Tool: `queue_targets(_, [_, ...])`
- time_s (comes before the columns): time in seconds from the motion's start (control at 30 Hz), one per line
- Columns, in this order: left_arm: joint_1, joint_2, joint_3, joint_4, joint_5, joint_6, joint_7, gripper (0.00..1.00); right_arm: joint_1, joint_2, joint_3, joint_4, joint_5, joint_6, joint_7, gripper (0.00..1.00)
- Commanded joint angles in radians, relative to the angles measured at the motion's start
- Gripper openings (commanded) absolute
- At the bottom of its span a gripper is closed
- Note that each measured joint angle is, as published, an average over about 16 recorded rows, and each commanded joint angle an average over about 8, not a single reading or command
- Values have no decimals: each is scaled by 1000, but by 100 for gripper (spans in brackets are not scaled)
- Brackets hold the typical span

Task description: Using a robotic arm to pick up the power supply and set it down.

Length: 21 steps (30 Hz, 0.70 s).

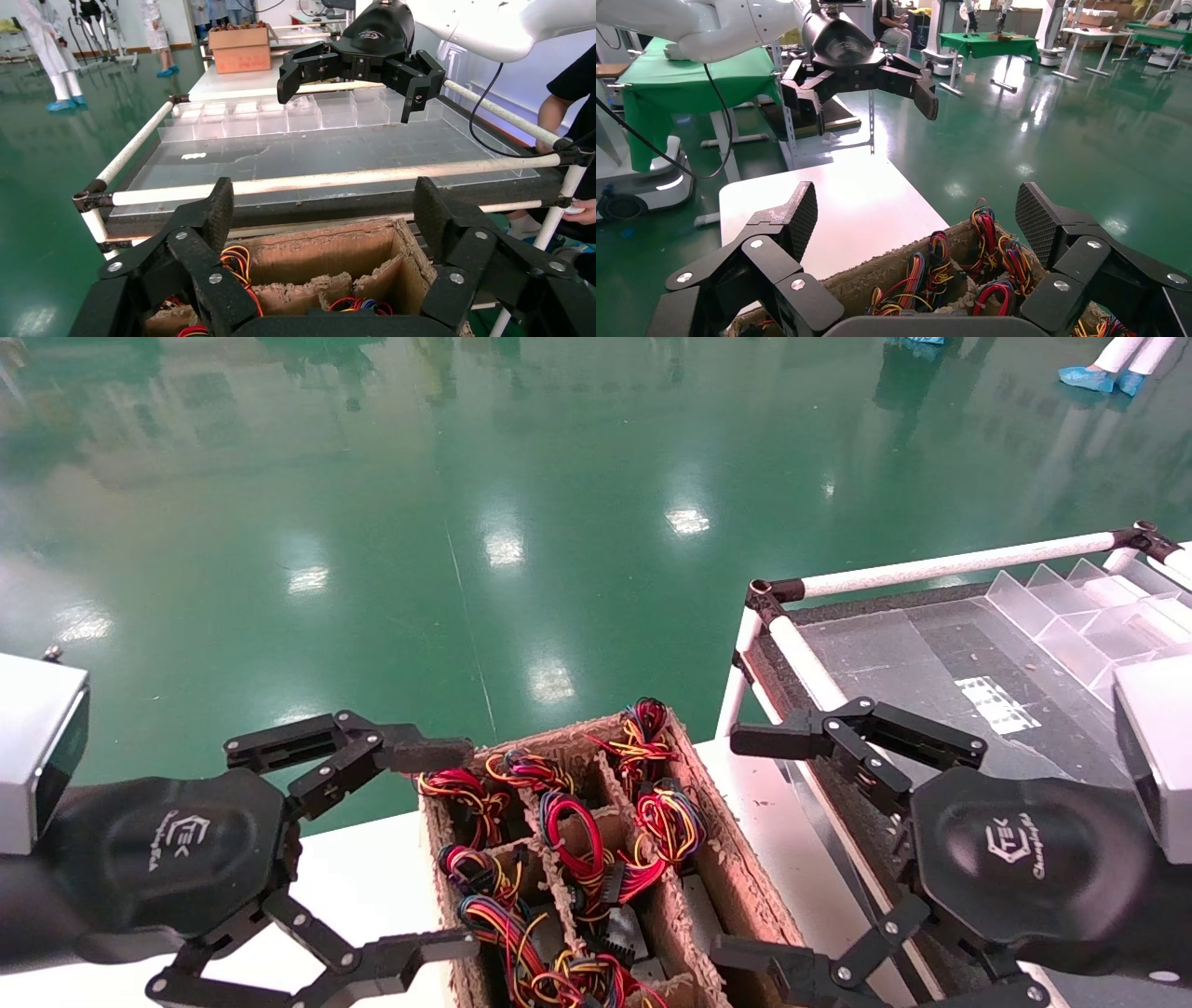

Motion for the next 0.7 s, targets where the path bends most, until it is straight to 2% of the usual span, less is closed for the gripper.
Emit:
queue_targets(0.03, [0,0,0,0,0,0,0,0,0,0,0,0,0,0,0,100])
queue_targets(0.7, [0,0,0,0,0,0,0,0,0,0,0,0,0,0,0,100])
